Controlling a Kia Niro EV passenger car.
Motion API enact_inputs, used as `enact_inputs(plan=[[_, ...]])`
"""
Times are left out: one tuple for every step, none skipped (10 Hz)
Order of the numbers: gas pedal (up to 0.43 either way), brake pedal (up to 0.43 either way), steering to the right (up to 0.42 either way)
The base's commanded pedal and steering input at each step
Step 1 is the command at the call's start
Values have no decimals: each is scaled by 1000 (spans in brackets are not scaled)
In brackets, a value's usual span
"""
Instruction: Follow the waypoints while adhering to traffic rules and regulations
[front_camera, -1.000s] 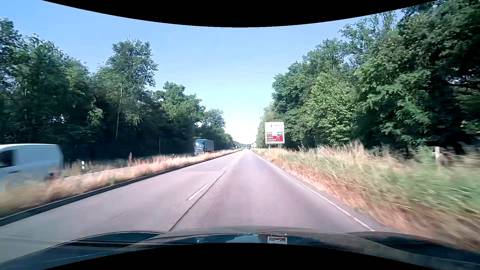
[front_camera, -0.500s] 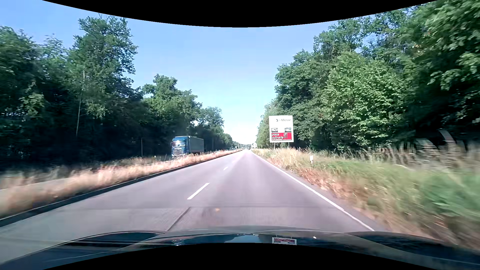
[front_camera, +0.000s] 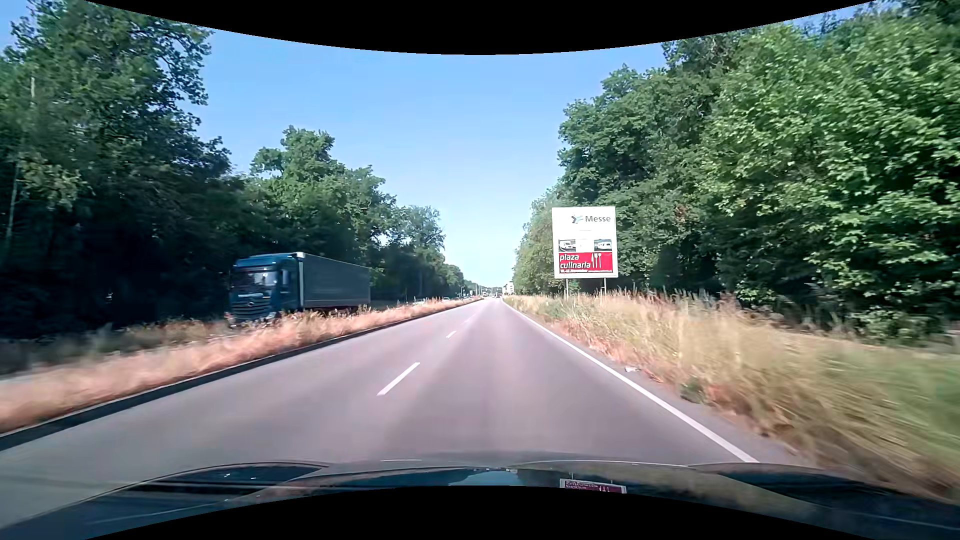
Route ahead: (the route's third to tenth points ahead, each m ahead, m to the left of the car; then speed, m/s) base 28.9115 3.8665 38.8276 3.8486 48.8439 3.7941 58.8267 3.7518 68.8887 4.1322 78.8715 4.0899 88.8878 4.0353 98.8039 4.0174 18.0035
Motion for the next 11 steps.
enact_inputs(plan=[[150,0,0],[150,0,0],[150,0,0],[150,0,0],[150,0,0],[150,0,0],[150,0,0],[150,0,0],[150,0,0],[150,0,0],[150,0,0]])
